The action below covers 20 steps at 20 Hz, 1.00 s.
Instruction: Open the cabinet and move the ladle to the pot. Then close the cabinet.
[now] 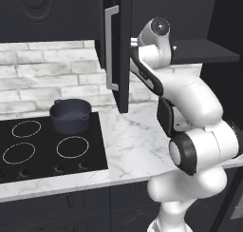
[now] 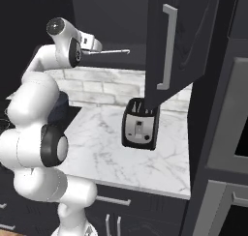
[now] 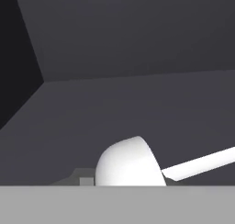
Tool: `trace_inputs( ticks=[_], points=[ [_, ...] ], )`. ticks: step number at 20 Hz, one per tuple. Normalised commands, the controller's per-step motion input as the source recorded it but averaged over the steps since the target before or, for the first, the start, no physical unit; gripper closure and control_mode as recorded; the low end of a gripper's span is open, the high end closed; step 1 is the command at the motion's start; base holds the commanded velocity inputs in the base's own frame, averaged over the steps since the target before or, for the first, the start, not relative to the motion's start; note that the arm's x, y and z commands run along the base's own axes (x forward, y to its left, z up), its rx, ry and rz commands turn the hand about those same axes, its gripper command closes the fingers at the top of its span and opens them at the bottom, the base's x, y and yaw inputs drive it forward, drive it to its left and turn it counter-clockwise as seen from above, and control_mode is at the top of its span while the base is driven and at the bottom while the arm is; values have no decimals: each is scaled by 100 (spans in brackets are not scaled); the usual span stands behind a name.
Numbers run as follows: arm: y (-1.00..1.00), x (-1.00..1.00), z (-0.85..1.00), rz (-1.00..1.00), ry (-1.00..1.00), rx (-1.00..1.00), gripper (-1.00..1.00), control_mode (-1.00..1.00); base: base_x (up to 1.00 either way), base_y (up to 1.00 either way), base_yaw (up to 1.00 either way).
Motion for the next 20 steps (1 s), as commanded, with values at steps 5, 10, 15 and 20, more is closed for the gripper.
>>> trace_inputs(
  ticks=[5, 10, 15, 20],
  points=[
    [-37, -95, 22, 1, -8, -1, 100, -100, 0, 0, 0],
    [-25, -100, 5, 5, -2, -3, 100, -100, 0, 0, 0],
    [-21, -100, 25, 3, 2, -2, 100, -100, 0, 0, 0],
    [-4, -98, 7, 1, 1, -8, 100, -100, 0, 0, 0]
  ],
)
